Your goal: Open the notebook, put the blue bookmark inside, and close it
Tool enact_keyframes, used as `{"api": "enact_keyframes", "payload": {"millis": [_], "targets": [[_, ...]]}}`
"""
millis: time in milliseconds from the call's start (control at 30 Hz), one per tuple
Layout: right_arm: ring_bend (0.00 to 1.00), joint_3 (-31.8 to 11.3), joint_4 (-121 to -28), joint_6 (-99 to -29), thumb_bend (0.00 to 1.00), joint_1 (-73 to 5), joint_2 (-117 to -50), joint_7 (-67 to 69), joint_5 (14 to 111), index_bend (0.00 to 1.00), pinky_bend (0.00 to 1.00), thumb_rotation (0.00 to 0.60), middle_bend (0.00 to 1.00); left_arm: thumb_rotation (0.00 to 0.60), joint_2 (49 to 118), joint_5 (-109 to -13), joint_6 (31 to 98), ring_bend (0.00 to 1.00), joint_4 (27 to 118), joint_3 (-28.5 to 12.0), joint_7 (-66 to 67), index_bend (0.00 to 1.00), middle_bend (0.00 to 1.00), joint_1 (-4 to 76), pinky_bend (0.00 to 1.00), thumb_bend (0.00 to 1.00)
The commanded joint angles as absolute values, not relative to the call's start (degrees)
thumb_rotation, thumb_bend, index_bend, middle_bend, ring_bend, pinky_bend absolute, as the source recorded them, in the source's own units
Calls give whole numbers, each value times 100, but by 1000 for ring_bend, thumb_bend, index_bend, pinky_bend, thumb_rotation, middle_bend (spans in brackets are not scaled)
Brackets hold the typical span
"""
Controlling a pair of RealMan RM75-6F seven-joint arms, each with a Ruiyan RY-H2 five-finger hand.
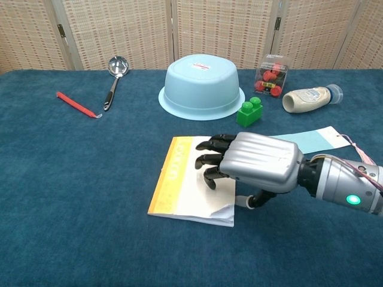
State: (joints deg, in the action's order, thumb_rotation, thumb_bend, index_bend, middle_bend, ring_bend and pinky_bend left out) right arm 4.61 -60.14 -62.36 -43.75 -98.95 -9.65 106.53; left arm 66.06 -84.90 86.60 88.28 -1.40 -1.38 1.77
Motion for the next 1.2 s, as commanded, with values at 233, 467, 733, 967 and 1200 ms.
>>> {"api": "enact_keyframes", "payload": {"millis": [233, 467, 733, 967, 1200], "targets": [[105, 407, -5875, -6359, 271, -4480, -10055, -940, 10672, 448, 144, 600, 213, 600, 6599, -8512, 8625, 132, 8794, -113, -235, 129, 105, 171, 180, 159], [129, 362, -5730, -6389, 300, -4625, -10167, -909, 10696, 476, 144, 600, 235, 600, 6584, -8525, 8607, 132, 8752, -98, -355, 129, 103, 163, 180, 159], [160, 270, -5548, -6575, 358, -4766, -10306, -840, 10733, 523, 144, 600, 268, 600, 6563, -8520, 8621, 132, 8706, -104, -488, 129, 101, 145, 179, 159], [182, 254, -5400, -6636, 402, -4861, -10404, -749, 10723, 590, 144, 600, 299, 600, 6555, -8541, 8613, 132, 8692, -100, -554, 129, 100, 147, 180, 159], [199, 336, -5420, -6846, 413, -4747, -10303, -667, 10691, 657, 144, 600, 332, 600, 6551, -8536, 8622, 132, 8681, -112, -582, 129, 100, 144, 179, 159]]}}
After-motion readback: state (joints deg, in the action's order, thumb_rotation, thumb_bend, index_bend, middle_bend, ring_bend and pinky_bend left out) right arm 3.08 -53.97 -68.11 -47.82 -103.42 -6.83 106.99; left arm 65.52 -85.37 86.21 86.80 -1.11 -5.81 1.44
